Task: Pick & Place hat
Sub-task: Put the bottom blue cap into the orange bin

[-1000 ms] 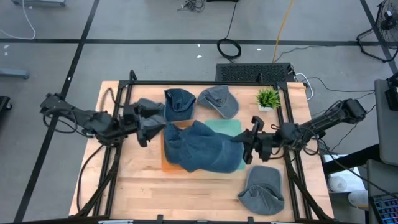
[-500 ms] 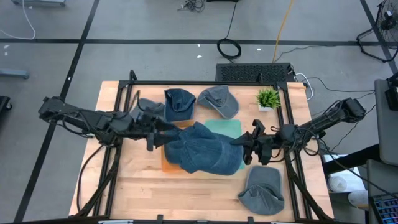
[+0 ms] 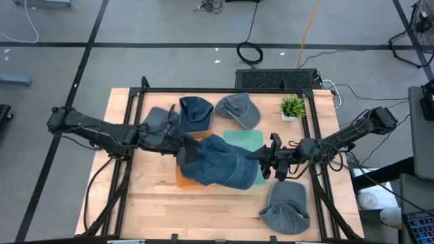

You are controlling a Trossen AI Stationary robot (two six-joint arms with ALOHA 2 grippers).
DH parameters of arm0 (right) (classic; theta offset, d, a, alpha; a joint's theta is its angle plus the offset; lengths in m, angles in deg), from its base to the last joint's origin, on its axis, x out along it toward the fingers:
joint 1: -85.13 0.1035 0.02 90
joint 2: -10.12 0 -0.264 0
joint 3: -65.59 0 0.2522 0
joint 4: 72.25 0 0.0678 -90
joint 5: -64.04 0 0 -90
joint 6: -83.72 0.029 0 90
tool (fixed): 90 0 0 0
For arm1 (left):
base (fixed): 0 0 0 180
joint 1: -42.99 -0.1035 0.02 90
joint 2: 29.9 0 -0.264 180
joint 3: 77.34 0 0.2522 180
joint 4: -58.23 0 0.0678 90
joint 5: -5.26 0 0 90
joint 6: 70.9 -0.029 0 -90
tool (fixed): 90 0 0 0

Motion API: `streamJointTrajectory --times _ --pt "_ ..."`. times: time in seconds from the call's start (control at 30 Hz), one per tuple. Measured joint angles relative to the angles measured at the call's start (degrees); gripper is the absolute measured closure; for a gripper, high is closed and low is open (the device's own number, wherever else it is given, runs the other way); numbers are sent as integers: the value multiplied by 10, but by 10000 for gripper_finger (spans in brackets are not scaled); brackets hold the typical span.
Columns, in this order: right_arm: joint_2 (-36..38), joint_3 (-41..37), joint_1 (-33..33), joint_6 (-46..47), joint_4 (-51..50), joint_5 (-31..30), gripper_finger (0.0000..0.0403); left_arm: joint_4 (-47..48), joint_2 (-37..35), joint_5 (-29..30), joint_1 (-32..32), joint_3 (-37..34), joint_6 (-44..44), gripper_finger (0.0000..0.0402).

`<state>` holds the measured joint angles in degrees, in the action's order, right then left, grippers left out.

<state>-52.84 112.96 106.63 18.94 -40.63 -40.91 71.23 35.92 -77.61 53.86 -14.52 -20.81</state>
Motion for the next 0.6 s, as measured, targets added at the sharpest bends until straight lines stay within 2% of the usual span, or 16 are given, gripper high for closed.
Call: streamJointTrajectory --times 0.27,0.43,0.53,0.6 --pt "0 0 0 -9 2 2 403 -98 50 -101 -22 0 22 11" --pt "0 0 0 -6 -2 1 403 -114 55 -161 -27 0 21 15" --pt "0 0 0 -5 -9 1 403 -132 55 -173 -27 0 14 43" --pt "0 0 0 1 -12 1 403 -152 51 -194 -27 0 11 77"
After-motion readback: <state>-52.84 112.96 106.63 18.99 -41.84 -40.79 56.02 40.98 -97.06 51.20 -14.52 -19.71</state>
